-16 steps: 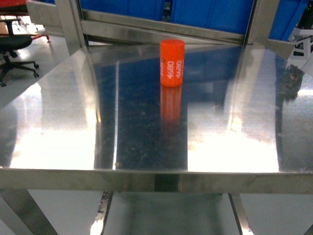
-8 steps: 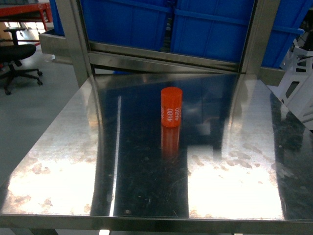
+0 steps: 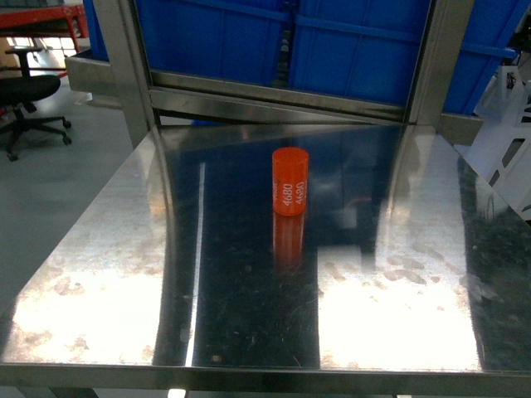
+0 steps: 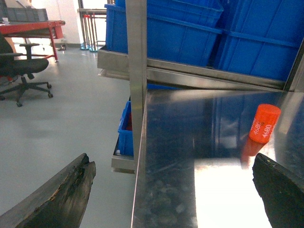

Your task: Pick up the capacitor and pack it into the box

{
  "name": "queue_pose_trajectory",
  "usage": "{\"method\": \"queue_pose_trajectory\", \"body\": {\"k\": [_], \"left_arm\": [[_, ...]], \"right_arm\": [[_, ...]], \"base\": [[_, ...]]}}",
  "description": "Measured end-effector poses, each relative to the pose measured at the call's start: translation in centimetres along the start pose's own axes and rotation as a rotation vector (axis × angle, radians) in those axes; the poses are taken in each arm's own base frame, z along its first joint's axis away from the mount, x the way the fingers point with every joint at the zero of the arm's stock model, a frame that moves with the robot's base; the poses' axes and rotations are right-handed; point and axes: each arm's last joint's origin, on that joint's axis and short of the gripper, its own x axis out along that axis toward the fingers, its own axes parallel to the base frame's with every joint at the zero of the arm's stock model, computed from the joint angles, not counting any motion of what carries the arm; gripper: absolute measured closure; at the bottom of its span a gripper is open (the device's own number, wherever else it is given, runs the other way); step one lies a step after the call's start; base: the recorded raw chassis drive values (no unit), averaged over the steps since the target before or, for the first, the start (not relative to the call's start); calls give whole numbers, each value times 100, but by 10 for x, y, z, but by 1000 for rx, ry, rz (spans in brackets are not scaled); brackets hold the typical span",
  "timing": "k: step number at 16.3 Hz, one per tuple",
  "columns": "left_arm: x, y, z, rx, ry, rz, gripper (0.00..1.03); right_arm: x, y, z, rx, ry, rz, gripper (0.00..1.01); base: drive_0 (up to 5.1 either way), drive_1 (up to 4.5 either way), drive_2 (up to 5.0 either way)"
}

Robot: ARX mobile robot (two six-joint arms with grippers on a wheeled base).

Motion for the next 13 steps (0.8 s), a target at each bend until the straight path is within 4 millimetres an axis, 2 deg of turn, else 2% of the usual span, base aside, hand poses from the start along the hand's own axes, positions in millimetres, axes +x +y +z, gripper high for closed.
{"method": "queue_pose_trajectory", "body": {"k": [5,6,7,8,10,11,12,13], "left_arm": [[0,0,0,0,0,0,5],[4,1,4,-16,-33,54,5],[20,6,16,-36,-54,76,5],[43,7,27,-47,-60,48,5],[115,-11,53,-72,-141,-105,5],[155,-25,57,-76,-163,-145,5],[196,-40,49,-82,-112,-169,5],[237,-61,30,-89,-19,-208,5]], "right_arm": [[0,0,0,0,0,0,3],[0,0,0,0,1,0,3],[0,0,0,0,0,1,3],[0,0,0,0,0,0,3],[0,0,0,0,0,0,3],[0,0,0,0,0,0,3],[0,0,0,0,1,0,3],[0,0,0,0,0,0,3]], "base": [[0,0,0],[0,0,0],[0,0,0],[0,0,0],[0,0,0],[0,0,0],[0,0,0],[0,0,0]]}}
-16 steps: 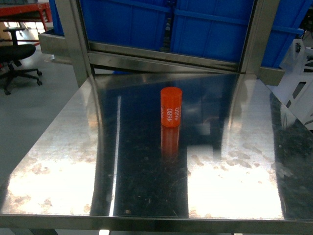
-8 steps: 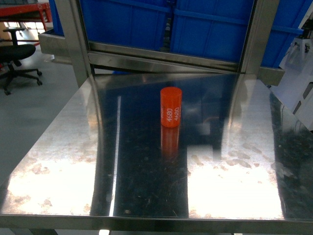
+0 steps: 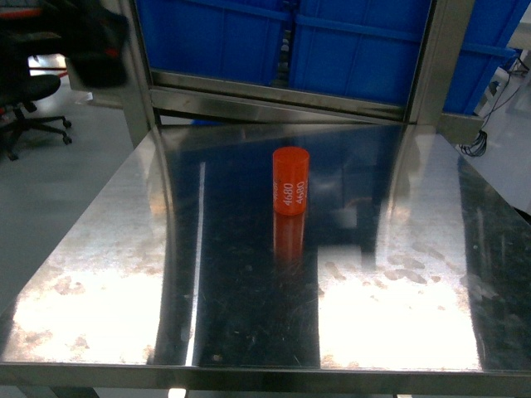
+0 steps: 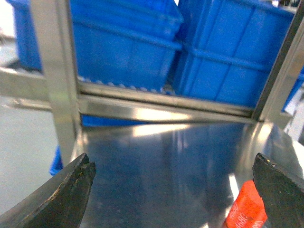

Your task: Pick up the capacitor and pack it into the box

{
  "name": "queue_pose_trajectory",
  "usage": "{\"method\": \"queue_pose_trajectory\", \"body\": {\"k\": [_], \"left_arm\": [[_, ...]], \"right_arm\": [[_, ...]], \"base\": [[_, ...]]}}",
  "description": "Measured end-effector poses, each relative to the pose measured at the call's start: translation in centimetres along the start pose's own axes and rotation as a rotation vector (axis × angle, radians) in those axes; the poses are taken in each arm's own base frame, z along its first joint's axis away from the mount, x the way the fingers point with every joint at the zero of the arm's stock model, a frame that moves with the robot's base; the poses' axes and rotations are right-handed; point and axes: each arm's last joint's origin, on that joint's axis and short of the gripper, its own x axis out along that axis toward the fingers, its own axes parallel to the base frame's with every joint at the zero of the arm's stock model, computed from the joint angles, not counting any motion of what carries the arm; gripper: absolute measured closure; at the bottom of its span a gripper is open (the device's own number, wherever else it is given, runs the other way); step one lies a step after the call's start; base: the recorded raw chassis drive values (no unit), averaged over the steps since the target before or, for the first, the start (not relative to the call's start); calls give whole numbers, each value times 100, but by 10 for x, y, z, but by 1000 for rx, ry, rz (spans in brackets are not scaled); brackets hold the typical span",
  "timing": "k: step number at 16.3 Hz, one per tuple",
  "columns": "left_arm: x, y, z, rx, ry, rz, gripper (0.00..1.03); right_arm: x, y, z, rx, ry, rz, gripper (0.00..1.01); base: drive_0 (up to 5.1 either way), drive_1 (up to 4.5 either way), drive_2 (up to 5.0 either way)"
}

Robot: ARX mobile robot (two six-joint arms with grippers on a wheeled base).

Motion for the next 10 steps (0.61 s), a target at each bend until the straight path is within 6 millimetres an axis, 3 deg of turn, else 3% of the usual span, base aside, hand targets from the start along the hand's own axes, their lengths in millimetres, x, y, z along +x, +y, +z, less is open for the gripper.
{"method": "queue_pose_trajectory", "body": {"k": [2,5,7,10], "left_arm": [[57,-19,-31,-11,104,-41,5],[115,-58,-38,-35,97,-139,5],[129,-77,-52,-39,128,-189,5],[128,-95,-76,-34,196,-259,5]], "right_arm": [[0,0,0,0,0,0,3],[0,0,0,0,0,0,3],[0,0,0,0,0,0,3],[0,0,0,0,0,0,3]], "base": [[0,0,0],[0,0,0],[0,0,0],[0,0,0]]}}
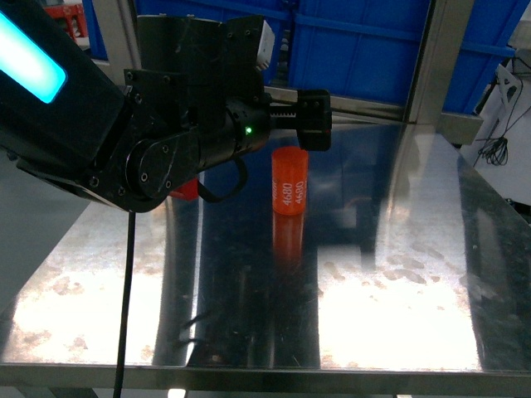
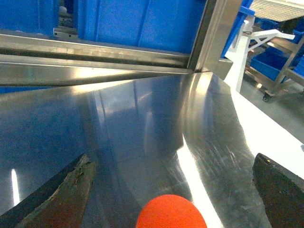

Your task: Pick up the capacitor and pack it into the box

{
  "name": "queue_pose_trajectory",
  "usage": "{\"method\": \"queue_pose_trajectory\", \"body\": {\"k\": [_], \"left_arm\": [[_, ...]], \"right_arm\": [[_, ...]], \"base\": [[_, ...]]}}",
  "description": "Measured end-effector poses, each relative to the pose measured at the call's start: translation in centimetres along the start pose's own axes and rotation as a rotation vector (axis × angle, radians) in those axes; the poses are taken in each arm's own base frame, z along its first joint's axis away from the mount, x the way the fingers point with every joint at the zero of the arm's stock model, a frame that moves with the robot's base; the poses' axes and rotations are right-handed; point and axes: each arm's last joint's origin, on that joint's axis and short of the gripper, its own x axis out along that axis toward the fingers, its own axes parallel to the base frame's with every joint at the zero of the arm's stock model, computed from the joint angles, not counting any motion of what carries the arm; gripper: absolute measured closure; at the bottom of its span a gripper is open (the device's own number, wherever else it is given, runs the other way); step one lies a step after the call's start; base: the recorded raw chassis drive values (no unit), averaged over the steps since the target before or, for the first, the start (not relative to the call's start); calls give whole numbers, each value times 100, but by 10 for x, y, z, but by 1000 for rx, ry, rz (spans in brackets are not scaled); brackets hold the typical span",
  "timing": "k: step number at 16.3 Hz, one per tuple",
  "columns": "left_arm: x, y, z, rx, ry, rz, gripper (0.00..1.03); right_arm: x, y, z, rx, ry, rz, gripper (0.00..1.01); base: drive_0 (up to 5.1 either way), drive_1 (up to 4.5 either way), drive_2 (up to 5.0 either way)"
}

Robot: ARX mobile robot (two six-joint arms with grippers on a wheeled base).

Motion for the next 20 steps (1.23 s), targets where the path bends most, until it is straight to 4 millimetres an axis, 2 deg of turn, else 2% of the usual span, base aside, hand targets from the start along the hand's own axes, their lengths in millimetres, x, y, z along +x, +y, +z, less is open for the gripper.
{"method": "queue_pose_trajectory", "body": {"k": [1,2,4,7,9,11,13,14,16,17,18,20], "left_arm": [[2,-3,-12,0,34,-1,5],[5,-2,-32,2,86,1,5],[9,1,-56,5,150,10,5],[20,5,-75,8,184,21,5],[24,5,-79,10,179,10,8],[30,6,-77,3,152,9,29],[30,4,-79,-6,132,9,58],[25,5,-79,-9,115,18,59],[-1,10,-70,-26,78,47,59],[-20,14,-55,-31,34,58,59],[-52,20,-25,-24,-73,82,59],[-119,28,20,21,-246,133,59]], "right_arm": [[0,0,0,0,0,0,3],[0,0,0,0,0,0,3],[0,0,0,0,0,0,3],[0,0,0,0,0,0,3],[0,0,0,0,0,0,3],[0,0,0,0,0,0,3],[0,0,0,0,0,0,3],[0,0,0,0,0,0,3],[0,0,0,0,0,0,3],[0,0,0,0,0,0,3],[0,0,0,0,0,0,3],[0,0,0,0,0,0,3]], "base": [[0,0,0],[0,0,0],[0,0,0],[0,0,0],[0,0,0],[0,0,0],[0,0,0],[0,0,0],[0,0,0],[0,0,0],[0,0,0],[0,0,0]]}}
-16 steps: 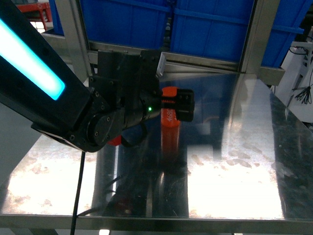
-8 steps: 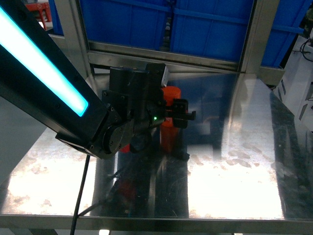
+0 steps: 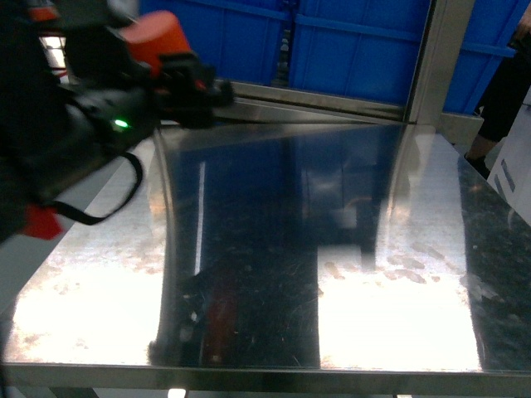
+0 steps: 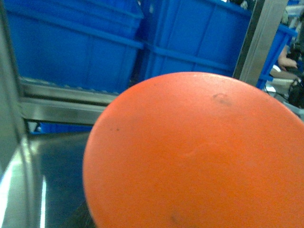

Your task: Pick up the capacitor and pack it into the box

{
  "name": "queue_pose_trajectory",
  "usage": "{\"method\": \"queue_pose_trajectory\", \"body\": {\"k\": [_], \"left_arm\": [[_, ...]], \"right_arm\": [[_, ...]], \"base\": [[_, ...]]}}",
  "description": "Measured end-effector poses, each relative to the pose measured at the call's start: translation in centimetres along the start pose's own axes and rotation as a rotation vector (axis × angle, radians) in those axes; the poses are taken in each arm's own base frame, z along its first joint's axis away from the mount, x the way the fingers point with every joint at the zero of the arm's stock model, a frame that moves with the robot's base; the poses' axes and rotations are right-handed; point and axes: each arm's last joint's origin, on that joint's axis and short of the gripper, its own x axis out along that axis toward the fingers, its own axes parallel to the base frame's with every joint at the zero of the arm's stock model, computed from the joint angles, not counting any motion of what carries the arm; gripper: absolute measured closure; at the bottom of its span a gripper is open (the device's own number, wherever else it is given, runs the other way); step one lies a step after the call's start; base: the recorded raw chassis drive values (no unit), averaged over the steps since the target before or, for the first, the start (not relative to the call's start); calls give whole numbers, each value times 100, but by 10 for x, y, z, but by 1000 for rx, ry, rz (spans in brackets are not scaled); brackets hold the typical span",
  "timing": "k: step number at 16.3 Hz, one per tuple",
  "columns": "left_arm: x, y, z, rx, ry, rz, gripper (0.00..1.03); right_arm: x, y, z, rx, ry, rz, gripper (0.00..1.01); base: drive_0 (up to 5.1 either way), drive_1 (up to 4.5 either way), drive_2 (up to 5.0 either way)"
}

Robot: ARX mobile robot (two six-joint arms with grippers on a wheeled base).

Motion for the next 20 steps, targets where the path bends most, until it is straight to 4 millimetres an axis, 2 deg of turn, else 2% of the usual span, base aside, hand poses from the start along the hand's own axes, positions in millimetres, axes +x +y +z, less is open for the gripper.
{"method": "queue_pose_trajectory", "body": {"k": [1,4,5,7,10,11,12,14,20], "left_arm": [[-33,5,12,26,-24,20,59],[-95,13,24,48,8,75,59],[-122,17,40,39,-43,127,59],[-129,16,60,37,-142,137,59],[-127,16,49,34,-66,147,59],[-129,16,50,53,5,219,59],[-142,18,49,88,54,297,59],[-168,25,42,113,79,342,59],[-210,31,32,114,89,318,59]], "right_arm": [[0,0,0,0,0,0,3],[0,0,0,0,0,0,3],[0,0,0,0,0,0,3],[0,0,0,0,-1,0,3],[0,0,0,0,1,0,3],[0,0,0,0,0,0,3],[0,0,0,0,0,0,3],[0,0,0,0,0,0,3],[0,0,0,0,0,0,3]], "base": [[0,0,0],[0,0,0],[0,0,0],[0,0,0],[0,0,0],[0,0,0],[0,0,0],[0,0,0],[0,0,0]]}}
